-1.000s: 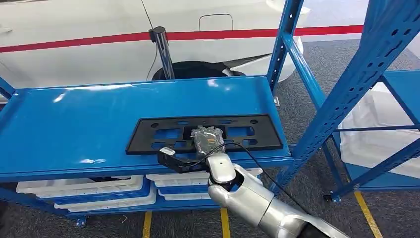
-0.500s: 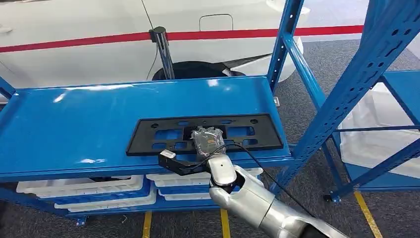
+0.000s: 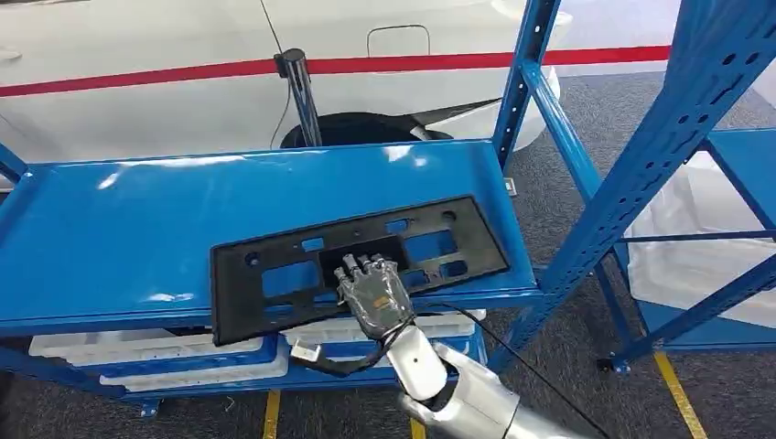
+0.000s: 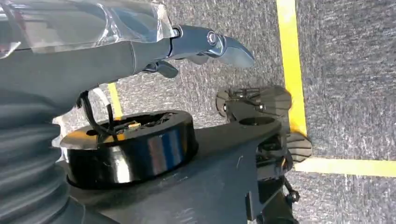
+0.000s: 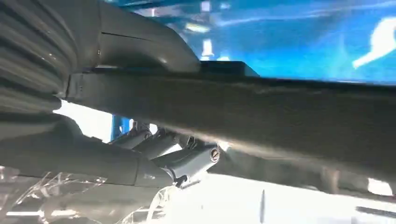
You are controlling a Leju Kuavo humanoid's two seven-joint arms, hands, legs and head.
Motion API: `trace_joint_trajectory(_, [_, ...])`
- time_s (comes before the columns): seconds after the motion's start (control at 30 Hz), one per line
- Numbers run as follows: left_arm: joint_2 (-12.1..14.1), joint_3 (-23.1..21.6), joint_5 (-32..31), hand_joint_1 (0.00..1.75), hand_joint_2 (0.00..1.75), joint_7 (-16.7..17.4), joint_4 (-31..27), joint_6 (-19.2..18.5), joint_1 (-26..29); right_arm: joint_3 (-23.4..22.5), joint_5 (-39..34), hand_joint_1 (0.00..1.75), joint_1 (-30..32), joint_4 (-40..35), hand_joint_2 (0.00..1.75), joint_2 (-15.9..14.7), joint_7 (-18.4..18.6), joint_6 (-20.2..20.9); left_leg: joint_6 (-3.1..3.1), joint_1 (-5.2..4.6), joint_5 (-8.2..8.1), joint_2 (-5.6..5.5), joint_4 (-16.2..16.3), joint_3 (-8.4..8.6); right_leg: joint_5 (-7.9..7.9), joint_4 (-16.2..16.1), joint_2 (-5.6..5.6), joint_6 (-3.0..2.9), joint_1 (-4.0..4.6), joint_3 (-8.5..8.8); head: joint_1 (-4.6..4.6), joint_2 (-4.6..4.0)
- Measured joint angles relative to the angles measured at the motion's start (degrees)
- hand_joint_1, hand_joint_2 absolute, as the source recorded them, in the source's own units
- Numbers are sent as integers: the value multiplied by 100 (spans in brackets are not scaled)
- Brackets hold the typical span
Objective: Take the parts from the cabinet and place them on the table.
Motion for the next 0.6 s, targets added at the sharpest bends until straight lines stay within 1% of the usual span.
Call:
trace_joint_trajectory(0.23, [0,-96,-103,0,175,-11,0,-135,-2,-2,496,175,124,-374,175,-232,-170,170,0,0,0,1,1,1,1,0,0,0,0,1,0,0])
trace_joint_trajectory(0.47, [0,-216,-175,0,175,2,0,-131,-6,-2,848,175,165,-767,175,-402,-358,85,0,0,0,1,0,-1,0,0,0,0,0,-1,0,0])
trace_joint_trajectory(0.6, [-2,-258,-194,0,175,4,0,-131,-6,0,876,175,153,-933,175,-474,-352,17,12,-24,-8,1,17,-5,5,-4,-1,8,-15,0,0,0])
